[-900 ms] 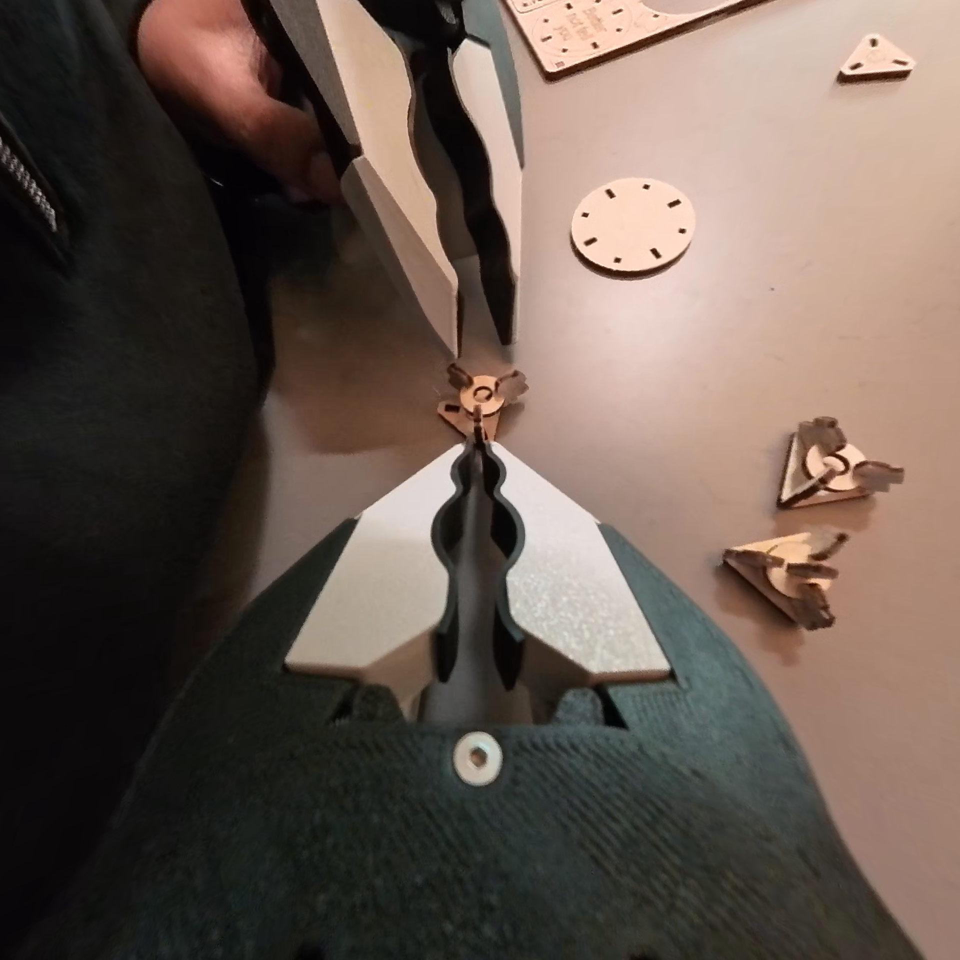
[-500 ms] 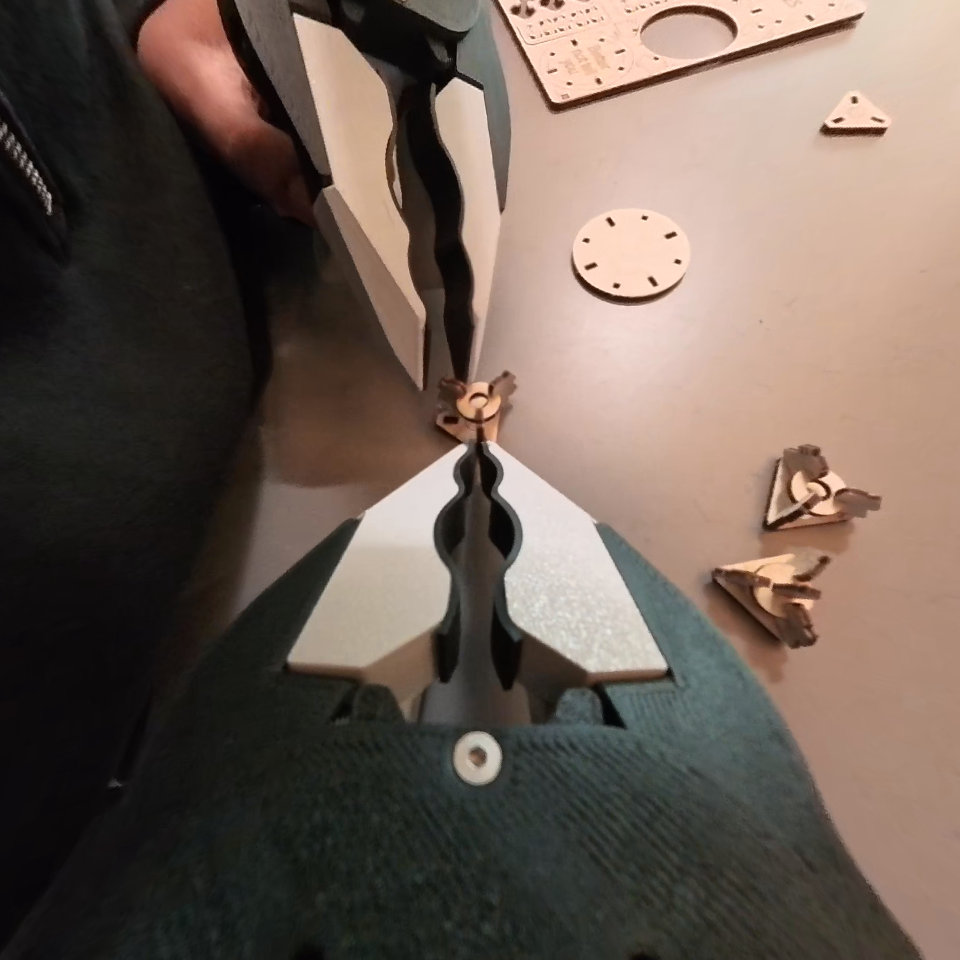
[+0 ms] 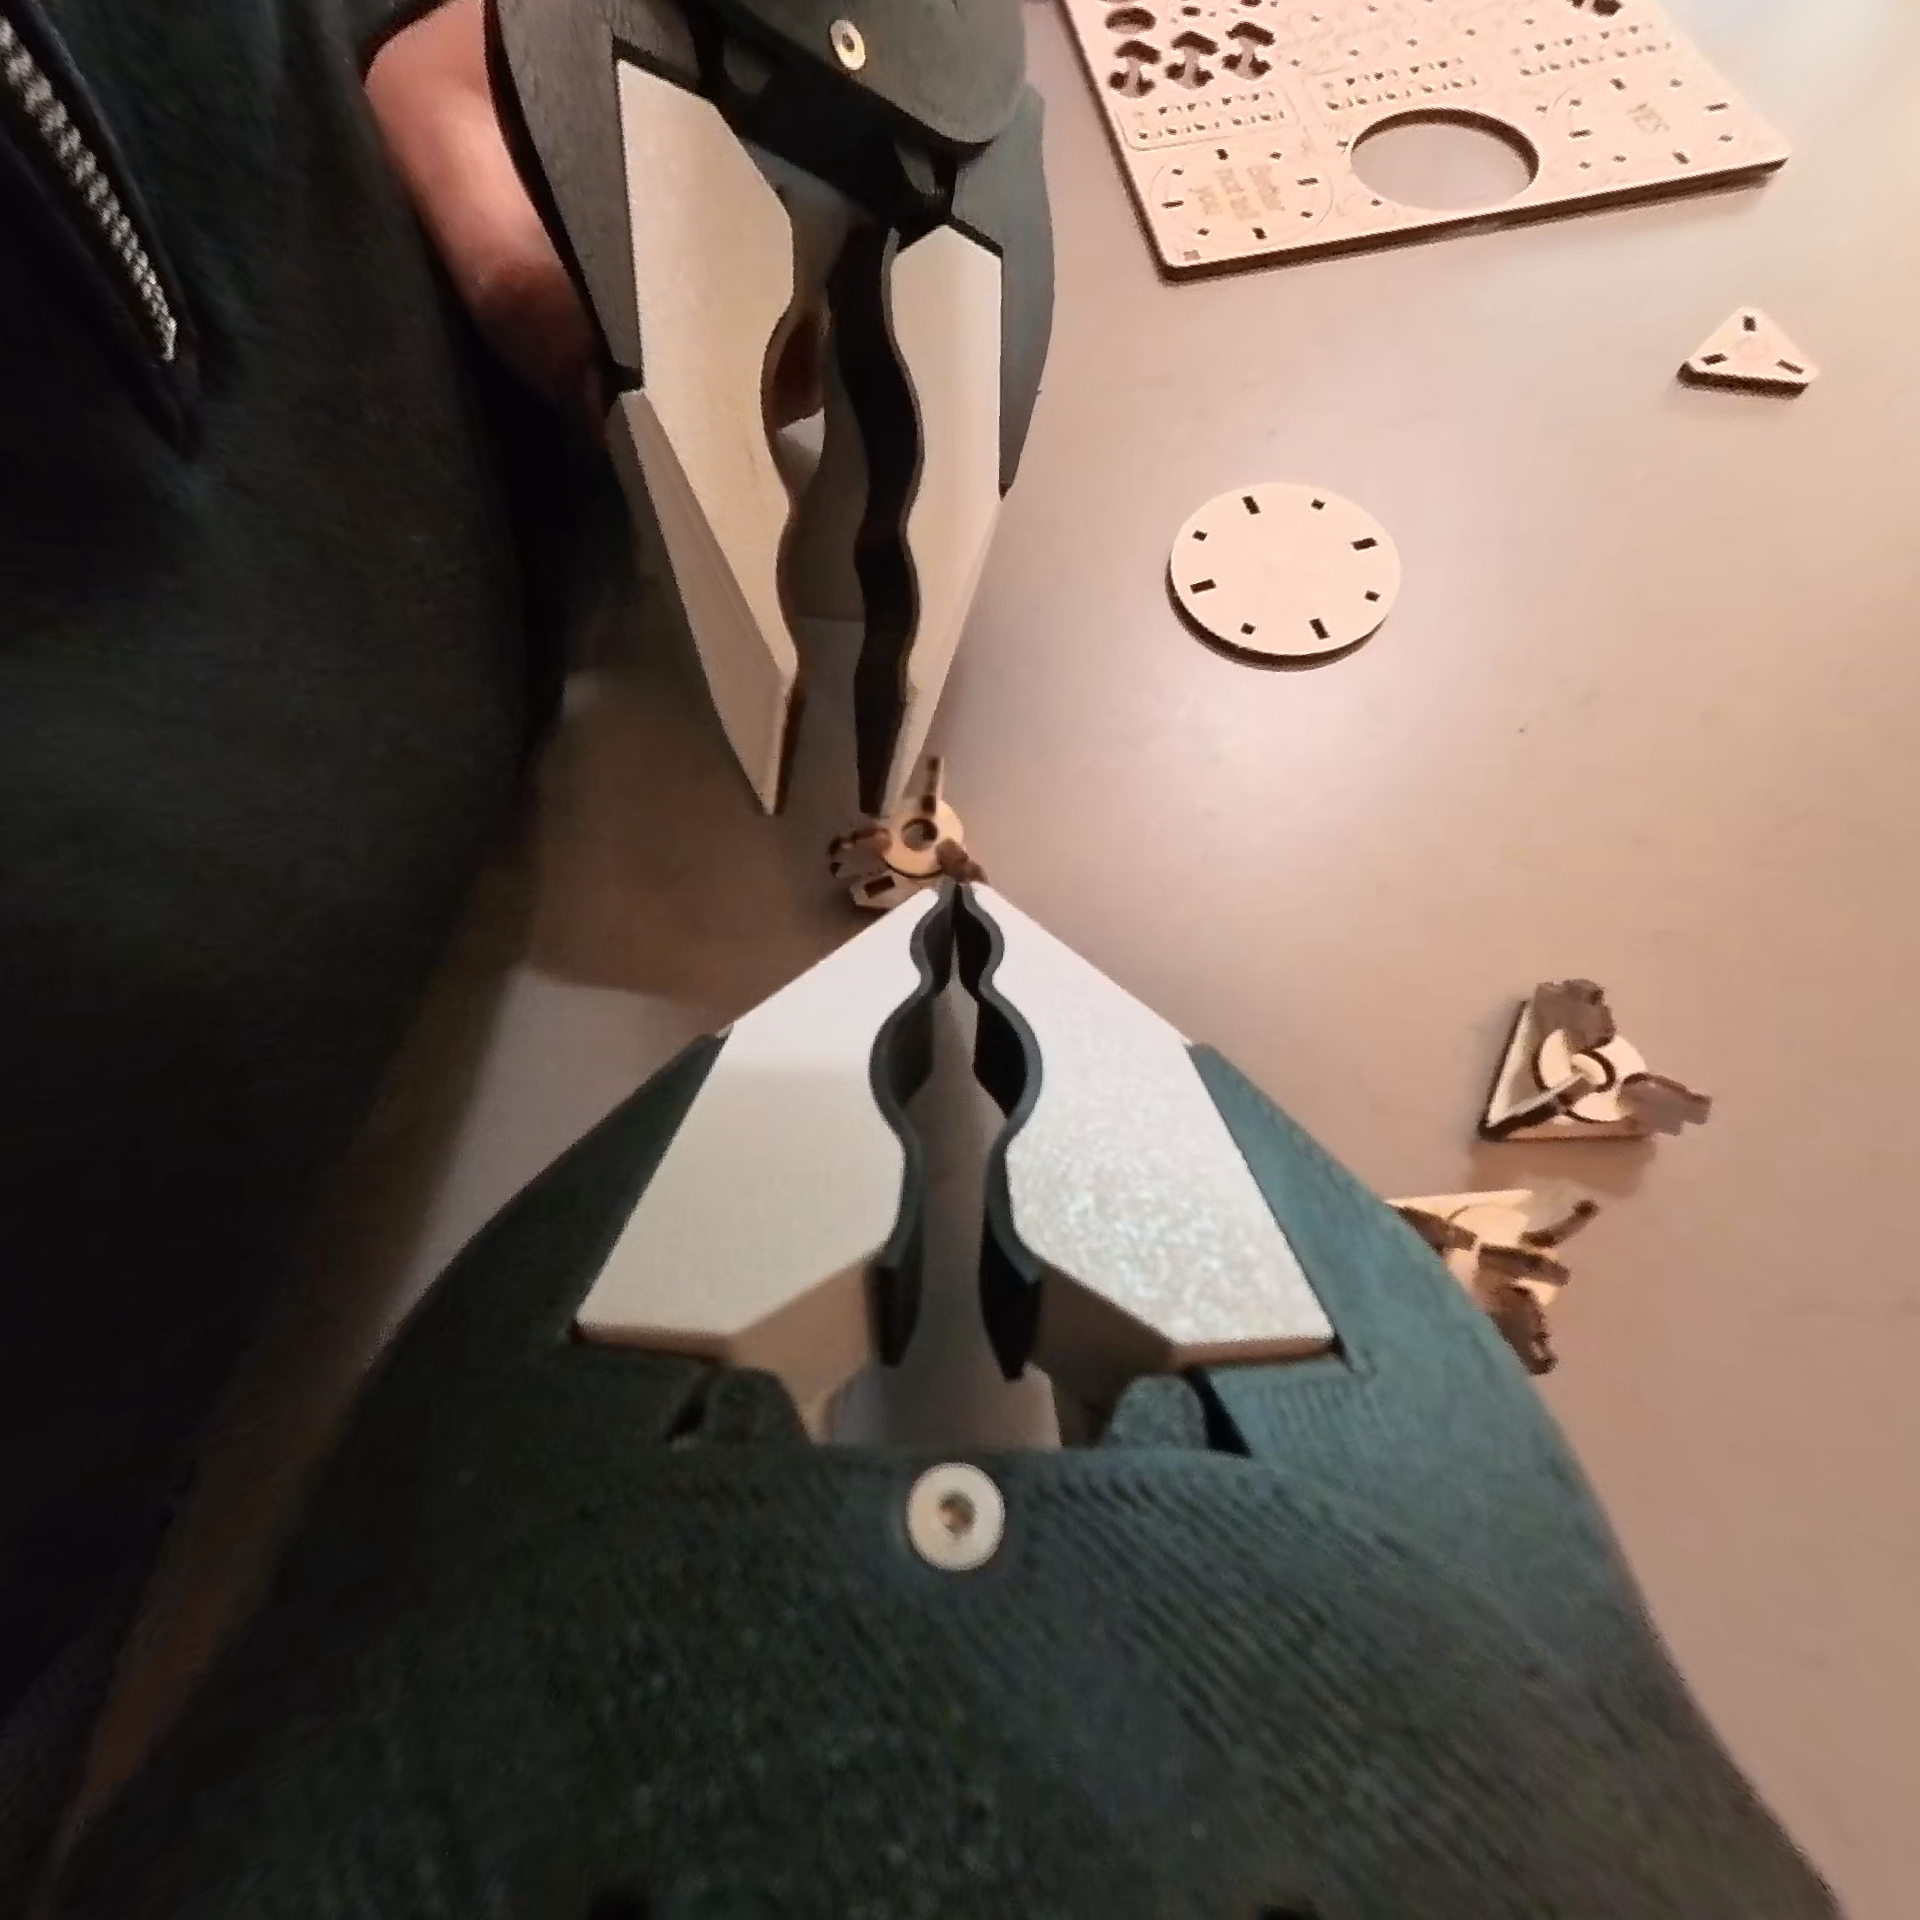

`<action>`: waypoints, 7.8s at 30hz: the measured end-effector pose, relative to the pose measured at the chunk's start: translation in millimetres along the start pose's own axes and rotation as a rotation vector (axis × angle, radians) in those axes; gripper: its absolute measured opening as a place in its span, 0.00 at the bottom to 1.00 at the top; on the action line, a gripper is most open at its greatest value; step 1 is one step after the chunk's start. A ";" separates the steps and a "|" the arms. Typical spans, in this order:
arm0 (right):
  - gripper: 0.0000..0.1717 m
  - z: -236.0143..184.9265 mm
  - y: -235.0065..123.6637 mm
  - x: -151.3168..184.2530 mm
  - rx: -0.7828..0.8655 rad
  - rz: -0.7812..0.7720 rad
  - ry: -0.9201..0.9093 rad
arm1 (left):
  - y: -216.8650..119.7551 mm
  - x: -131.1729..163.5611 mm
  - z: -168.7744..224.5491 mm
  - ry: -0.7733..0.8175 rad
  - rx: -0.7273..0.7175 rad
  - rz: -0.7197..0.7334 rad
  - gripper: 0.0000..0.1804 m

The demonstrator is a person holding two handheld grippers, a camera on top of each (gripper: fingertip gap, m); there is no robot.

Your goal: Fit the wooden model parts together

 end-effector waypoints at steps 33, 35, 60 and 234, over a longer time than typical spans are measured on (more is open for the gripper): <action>0.07 -15.4 -2.4 -20.9 0.394 0.205 0.557 | -14.1 1.3 -20.6 0.159 -0.179 0.003 0.21; 0.06 -14.0 -2.9 -20.1 0.428 0.208 0.583 | -15.1 2.3 -19.3 0.167 -0.193 0.009 0.21; 0.00 -16.9 8.1 -3.2 0.552 0.036 0.545 | -19.9 6.1 -5.8 0.127 -0.183 0.086 0.22; 0.09 -21.0 -8.6 -25.2 0.594 0.003 -0.276 | -7.9 -15.1 -1.3 -0.259 0.274 0.171 0.09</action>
Point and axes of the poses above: each gripper's, where its closed fingertips meet, y out along the fingers, x out of its underside, z = x × y across the jaws, the point moved 1 cm from there along -y, back along the fingers, and after that the axes turned 8 degrees about -z, right-handed, at the moved point
